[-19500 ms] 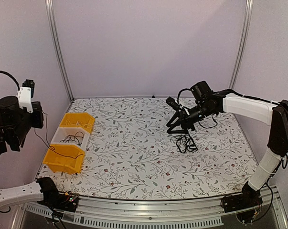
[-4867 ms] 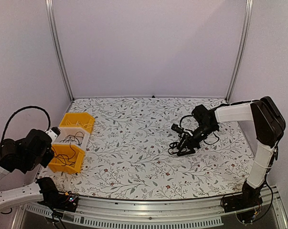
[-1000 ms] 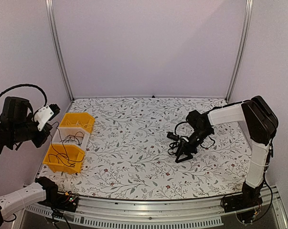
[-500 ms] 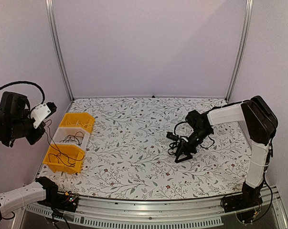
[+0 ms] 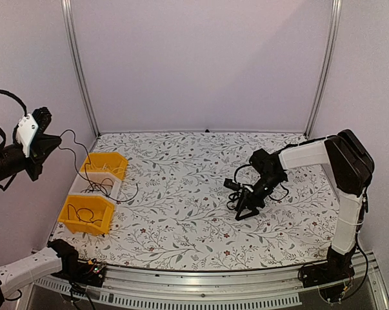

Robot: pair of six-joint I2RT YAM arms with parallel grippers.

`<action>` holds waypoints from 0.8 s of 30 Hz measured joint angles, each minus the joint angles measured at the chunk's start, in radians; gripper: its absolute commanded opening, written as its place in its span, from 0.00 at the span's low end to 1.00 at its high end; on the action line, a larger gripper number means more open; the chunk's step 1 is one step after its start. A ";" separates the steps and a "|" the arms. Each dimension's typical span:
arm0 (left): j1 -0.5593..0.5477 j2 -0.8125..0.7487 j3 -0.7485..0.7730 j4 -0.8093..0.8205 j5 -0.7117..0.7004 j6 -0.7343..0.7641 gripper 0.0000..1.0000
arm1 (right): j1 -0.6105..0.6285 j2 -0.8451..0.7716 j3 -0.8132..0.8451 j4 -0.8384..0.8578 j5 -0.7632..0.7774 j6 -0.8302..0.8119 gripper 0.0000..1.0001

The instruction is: Untangle the cables

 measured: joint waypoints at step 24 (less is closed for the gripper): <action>-0.001 -0.023 -0.112 -0.125 -0.194 0.013 0.00 | 0.009 0.007 0.007 0.000 0.000 -0.007 0.72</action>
